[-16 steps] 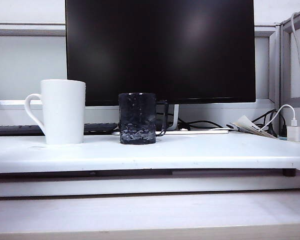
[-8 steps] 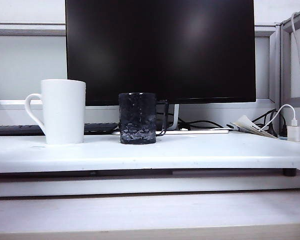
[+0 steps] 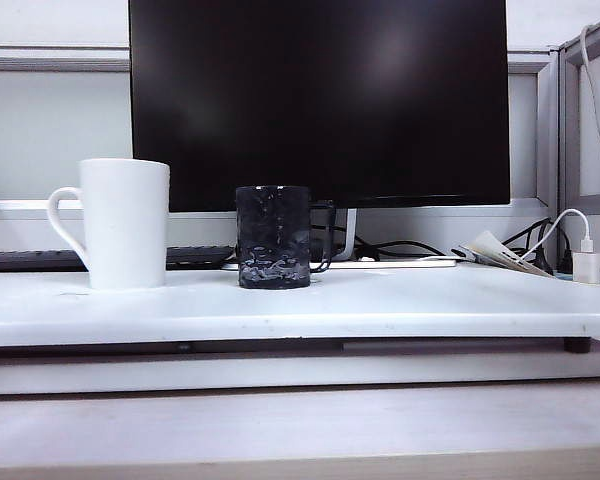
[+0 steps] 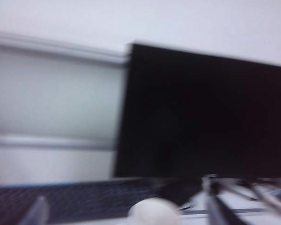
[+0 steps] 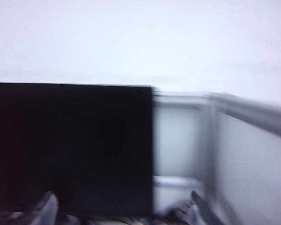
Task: Carefully pick up the black cup and pour some water from the black cup into the white cup.
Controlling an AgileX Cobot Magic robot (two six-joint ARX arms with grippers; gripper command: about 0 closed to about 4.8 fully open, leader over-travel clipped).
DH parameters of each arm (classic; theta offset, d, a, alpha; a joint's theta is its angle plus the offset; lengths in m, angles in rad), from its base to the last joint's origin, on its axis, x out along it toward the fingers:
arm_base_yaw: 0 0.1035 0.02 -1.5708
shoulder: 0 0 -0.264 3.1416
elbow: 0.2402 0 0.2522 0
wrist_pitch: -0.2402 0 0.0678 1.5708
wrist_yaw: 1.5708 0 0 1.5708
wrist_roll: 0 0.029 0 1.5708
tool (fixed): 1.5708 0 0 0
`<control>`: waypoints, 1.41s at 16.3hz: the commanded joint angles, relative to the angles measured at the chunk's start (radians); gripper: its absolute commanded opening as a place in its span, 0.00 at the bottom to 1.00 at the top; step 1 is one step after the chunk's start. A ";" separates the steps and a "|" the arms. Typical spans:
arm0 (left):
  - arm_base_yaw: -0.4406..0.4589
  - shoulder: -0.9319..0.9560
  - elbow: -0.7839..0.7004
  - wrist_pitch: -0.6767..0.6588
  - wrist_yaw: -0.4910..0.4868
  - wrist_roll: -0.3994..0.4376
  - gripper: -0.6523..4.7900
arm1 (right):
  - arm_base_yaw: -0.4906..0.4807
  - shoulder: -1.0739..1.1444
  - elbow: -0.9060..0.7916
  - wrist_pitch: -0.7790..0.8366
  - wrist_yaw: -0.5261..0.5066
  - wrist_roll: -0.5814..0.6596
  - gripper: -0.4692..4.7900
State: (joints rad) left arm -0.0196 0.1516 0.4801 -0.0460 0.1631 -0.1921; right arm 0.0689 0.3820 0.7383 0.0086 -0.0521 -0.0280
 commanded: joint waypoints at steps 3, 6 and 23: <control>-0.001 0.323 0.152 0.004 0.300 -0.007 1.00 | 0.018 0.334 0.202 -0.011 -0.265 0.054 0.81; -0.040 0.458 0.156 -0.002 0.392 -0.034 1.00 | 0.054 0.452 0.199 -0.042 -0.265 0.053 0.81; -0.452 0.892 0.155 0.182 -0.179 0.106 1.00 | 0.316 1.278 0.199 0.350 -0.271 0.055 0.77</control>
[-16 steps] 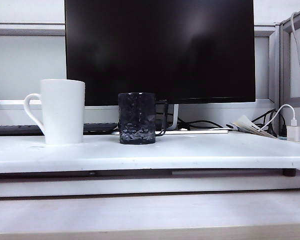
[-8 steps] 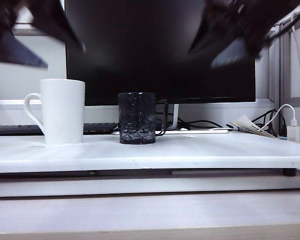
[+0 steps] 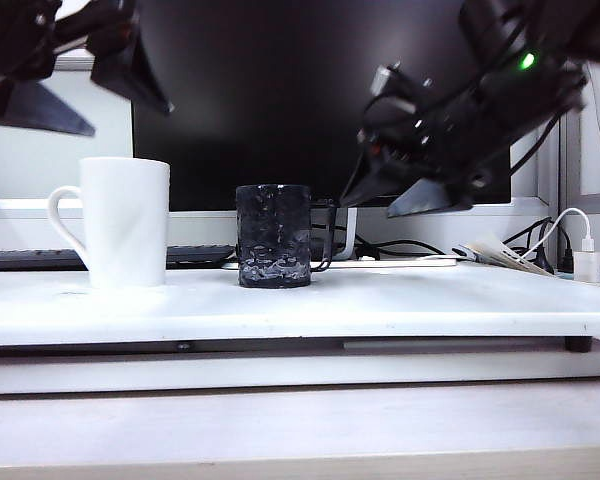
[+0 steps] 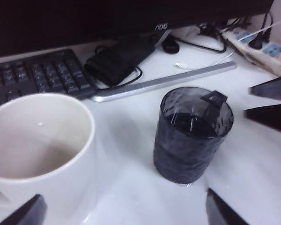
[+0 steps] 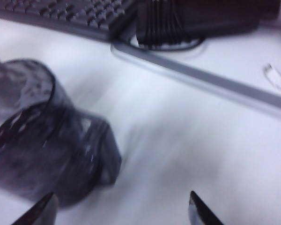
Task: Carefully pick up the black cup and pour some water from the black cup into the white cup.
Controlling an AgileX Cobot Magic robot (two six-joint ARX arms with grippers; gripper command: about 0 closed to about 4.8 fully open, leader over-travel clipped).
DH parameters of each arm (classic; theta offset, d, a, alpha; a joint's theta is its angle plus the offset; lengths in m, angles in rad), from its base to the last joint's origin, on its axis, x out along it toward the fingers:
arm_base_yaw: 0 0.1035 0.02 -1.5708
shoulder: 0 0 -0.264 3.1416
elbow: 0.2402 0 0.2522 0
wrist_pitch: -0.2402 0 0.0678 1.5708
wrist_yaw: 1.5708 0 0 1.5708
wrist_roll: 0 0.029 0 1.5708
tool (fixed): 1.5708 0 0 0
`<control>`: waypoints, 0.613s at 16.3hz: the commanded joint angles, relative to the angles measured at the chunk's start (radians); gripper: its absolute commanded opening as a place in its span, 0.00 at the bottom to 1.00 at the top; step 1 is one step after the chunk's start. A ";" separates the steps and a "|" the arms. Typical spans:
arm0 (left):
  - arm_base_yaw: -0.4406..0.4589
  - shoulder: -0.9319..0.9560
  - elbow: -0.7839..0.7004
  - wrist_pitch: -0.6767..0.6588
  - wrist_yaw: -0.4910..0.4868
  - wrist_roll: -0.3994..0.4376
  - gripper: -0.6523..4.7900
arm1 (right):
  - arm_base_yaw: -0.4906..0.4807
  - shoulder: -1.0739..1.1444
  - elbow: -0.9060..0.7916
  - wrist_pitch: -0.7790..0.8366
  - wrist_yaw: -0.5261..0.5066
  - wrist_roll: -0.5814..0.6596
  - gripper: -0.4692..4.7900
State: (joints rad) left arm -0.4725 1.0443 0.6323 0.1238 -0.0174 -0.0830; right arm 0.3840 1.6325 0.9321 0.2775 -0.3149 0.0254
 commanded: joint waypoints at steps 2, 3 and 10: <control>0.001 0.000 0.003 0.013 0.002 -0.002 1.00 | 0.002 0.056 0.006 0.138 -0.024 0.029 0.77; 0.000 0.006 0.003 0.013 0.002 -0.002 1.00 | 0.007 0.076 0.006 0.174 -0.024 0.034 0.77; 0.001 0.043 0.003 0.013 0.002 -0.002 1.00 | 0.048 0.197 0.008 0.338 0.011 0.053 0.77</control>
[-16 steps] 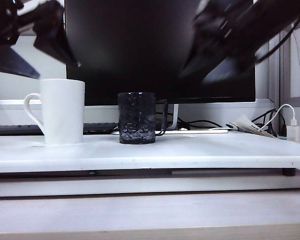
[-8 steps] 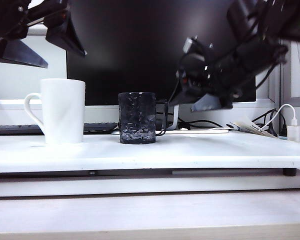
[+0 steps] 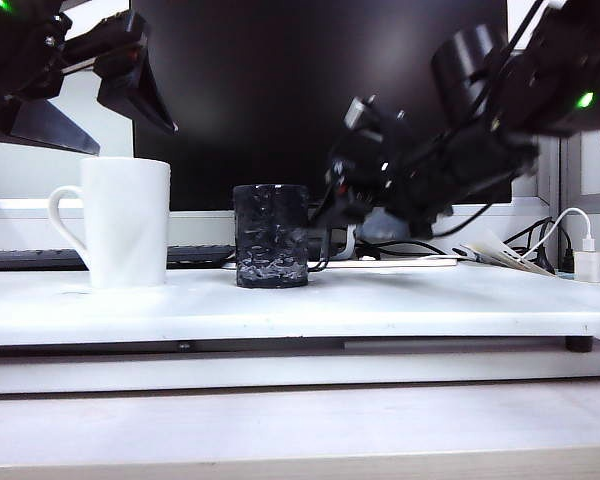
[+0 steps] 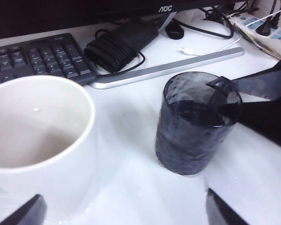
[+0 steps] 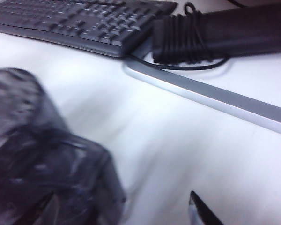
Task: Carefully pick up the black cup and pour some water from the black cup into the white cup.
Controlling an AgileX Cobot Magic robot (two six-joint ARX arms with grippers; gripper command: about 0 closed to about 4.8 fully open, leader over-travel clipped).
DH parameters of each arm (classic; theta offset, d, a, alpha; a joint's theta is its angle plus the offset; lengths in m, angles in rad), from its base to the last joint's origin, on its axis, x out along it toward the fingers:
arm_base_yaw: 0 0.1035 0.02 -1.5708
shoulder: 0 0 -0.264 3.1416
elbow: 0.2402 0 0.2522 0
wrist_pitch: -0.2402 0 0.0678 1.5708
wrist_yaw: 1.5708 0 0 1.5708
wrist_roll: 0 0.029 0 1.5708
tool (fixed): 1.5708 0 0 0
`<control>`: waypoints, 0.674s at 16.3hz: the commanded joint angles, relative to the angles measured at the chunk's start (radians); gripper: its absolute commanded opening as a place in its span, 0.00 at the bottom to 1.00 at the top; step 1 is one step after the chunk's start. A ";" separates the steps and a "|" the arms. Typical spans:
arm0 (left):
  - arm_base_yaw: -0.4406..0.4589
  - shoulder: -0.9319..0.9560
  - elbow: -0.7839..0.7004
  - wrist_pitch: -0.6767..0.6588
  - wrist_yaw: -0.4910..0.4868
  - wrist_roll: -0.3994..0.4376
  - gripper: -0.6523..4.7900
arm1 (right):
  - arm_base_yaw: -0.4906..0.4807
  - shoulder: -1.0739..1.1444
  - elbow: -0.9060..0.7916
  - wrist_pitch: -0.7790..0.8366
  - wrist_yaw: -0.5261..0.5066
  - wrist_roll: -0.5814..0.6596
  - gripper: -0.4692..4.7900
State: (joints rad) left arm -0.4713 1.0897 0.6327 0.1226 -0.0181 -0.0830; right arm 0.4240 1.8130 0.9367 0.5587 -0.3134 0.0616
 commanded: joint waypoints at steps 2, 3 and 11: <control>0.000 -0.002 0.002 0.012 -0.004 -0.002 1.00 | 0.017 0.042 0.004 0.108 0.040 0.019 0.77; 0.000 -0.002 0.002 0.010 -0.004 -0.002 1.00 | 0.020 0.046 0.004 0.117 0.077 0.021 0.77; 0.000 -0.003 0.002 -0.002 -0.005 0.000 1.00 | 0.022 0.059 0.004 0.165 0.121 0.044 0.23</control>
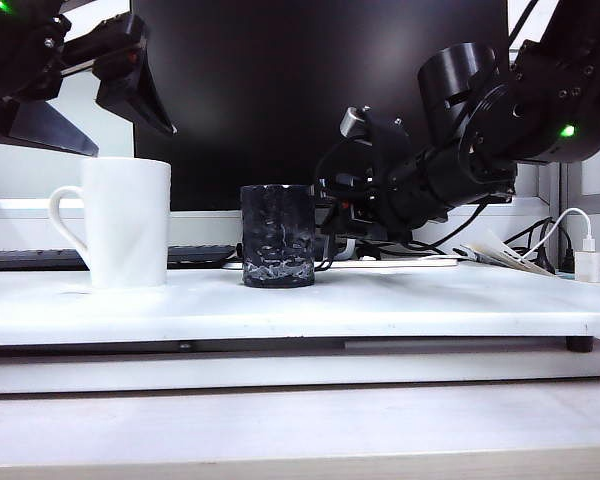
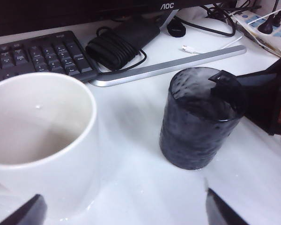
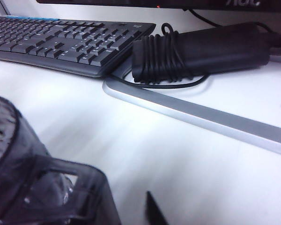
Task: Carefully pick up the black cup and pour some water from the black cup into the white cup.
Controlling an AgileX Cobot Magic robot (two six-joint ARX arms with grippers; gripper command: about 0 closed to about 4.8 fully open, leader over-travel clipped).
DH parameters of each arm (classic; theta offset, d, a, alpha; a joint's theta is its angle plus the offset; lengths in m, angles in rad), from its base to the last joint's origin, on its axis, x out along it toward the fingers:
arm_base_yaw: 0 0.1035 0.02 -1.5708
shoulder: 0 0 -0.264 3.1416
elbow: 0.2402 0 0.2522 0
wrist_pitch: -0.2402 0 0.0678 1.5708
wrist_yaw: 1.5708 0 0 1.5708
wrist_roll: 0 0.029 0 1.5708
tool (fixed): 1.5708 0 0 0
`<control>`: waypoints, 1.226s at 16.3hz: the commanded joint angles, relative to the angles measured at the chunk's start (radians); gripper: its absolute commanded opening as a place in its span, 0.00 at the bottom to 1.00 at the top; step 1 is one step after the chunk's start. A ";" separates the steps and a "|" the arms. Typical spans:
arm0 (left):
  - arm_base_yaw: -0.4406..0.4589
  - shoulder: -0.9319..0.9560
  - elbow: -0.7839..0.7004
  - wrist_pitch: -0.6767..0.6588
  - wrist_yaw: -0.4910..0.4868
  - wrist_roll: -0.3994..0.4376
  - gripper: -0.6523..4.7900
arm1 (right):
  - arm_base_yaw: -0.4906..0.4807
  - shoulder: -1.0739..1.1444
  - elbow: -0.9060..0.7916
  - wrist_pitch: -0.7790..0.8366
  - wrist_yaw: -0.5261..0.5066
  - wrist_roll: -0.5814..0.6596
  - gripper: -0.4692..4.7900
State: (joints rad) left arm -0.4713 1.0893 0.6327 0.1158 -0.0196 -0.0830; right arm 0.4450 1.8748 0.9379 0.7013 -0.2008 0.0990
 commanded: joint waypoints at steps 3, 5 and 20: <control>0.000 -0.002 0.002 -0.007 -0.003 0.001 1.00 | 0.001 -0.003 0.003 0.022 0.009 0.006 0.08; 0.001 -0.003 0.002 -0.002 -0.016 0.003 1.00 | 0.001 -0.004 0.003 0.022 0.008 0.007 0.08; 0.228 -0.071 0.135 -0.089 0.153 0.067 1.00 | 0.002 -0.305 0.541 -0.627 0.022 -0.022 0.08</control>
State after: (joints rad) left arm -0.2596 1.0073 0.7635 0.0376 0.0727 -0.0162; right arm 0.4450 1.5463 1.4429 0.0601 -0.1795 0.0715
